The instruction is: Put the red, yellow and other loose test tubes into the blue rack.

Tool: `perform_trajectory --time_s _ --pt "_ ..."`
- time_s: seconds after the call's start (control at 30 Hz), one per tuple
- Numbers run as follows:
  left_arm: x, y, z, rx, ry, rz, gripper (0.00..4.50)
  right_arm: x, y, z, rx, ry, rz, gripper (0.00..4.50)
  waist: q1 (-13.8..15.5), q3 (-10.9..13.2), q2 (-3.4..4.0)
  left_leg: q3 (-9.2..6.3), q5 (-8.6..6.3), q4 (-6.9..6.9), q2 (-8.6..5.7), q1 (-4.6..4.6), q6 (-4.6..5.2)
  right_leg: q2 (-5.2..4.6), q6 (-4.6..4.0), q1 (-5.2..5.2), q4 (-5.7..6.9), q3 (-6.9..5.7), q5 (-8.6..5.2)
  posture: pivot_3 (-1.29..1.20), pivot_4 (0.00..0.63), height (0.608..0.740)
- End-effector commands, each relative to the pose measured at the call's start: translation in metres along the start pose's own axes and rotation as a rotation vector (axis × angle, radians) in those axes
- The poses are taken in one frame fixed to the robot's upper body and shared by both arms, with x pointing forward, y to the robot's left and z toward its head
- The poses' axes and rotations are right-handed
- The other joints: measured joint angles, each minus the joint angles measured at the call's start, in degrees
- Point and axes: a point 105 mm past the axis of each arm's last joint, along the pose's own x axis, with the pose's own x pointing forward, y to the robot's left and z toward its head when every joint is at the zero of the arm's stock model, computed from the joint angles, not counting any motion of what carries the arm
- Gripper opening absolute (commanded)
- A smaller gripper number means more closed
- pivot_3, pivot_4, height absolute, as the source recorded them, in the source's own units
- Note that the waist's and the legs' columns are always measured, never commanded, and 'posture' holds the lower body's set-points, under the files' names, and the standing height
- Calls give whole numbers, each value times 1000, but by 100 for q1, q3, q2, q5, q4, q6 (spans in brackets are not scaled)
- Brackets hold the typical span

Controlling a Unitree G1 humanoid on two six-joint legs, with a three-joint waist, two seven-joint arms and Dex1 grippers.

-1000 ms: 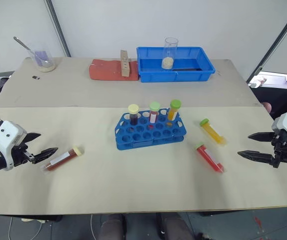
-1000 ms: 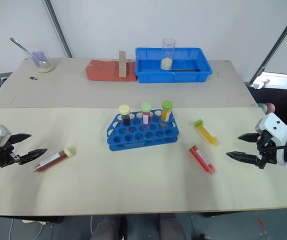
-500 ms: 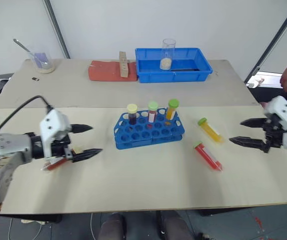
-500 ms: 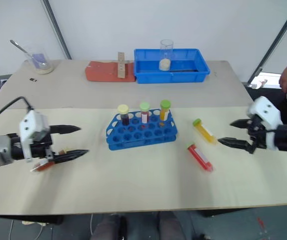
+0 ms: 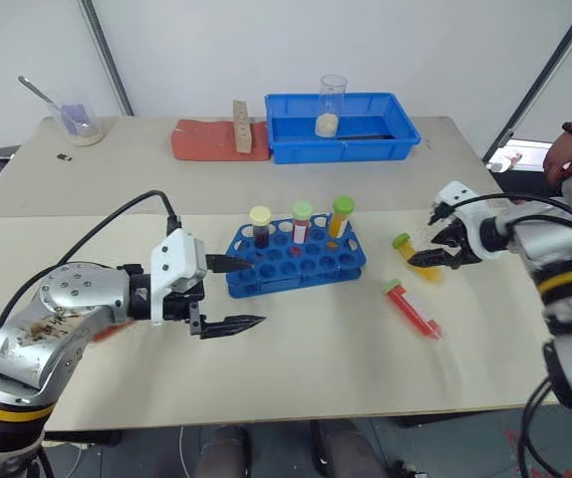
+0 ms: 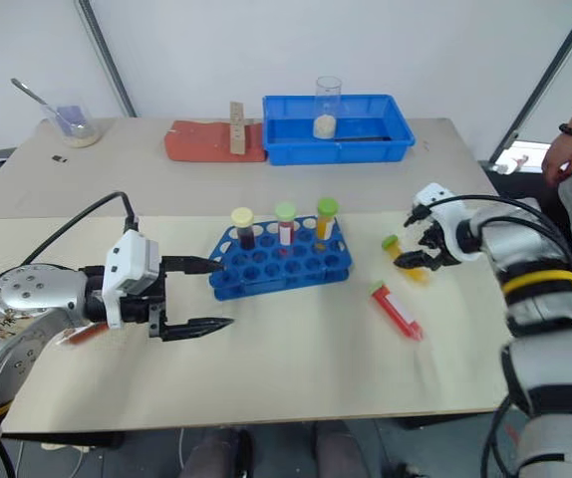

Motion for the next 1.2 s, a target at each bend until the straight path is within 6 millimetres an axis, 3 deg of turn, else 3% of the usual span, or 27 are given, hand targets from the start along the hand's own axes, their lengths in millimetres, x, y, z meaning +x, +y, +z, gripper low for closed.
perform_trajectory --time_s 0.03,0.17,0.27,0.5,0.53,0.73,0.9,1.07,1.2 --pt "2 -4 12 43 -26 -4 4469 -3 -16 4 -13 8 -65 4258 1 0 1 -2 0 0 -1 -2 0 -1 0 0 0 -1 1 0 150 740" --pt "4 -6 11 41 -30 1 4469 5 -15 3 17 26 -57 4258 14 0 1 -7 0 0 -2 -2 0 -2 1 2 1 -5 1 0 150 740" --pt "5 -8 11 41 -32 3 4500 7 -13 3 32 37 -42 3473 4 0 1 -7 0 1 -2 0 -1 -2 1 3 2 -4 3 0 150 740" --pt "8 -6 8 36 -37 6 4500 9 -11 8 42 10 -32 1082 -12 0 2 -8 1 2 -2 5 -1 -1 1 3 12 -3 3 0 150 740" --pt "9 -6 7 35 -37 5 4500 9 -11 9 45 6 -31 974 -13 0 2 -8 1 2 -2 5 -1 -1 1 3 13 -4 4 0 150 740" --pt "8 0 6 23 -43 6 4500 -11 -13 25 57 -80 14 974 -8 2 5 -8 1 2 -2 5 -1 0 0 3 13 -3 3 0 150 740" --pt "5 8 8 -4 -72 20 4500 -48 -8 43 -16 -218 39 974 18 9 15 -9 1 2 -2 1 -1 -1 2 1 12 -4 2 0 150 740" --pt "-3 16 6 -24 -65 53 4500 -88 39 48 -158 -441 70 973 132 9 15 -24 -3 -7 -1 -5 2 0 4 1 11 -19 -7 0 150 740" --pt "-8 22 3 -21 -58 86 4500 -99 95 42 -207 -666 171 973 145 9 16 -19 -3 -1 -2 0 2 0 7 1 13 -14 -9 0 150 740"
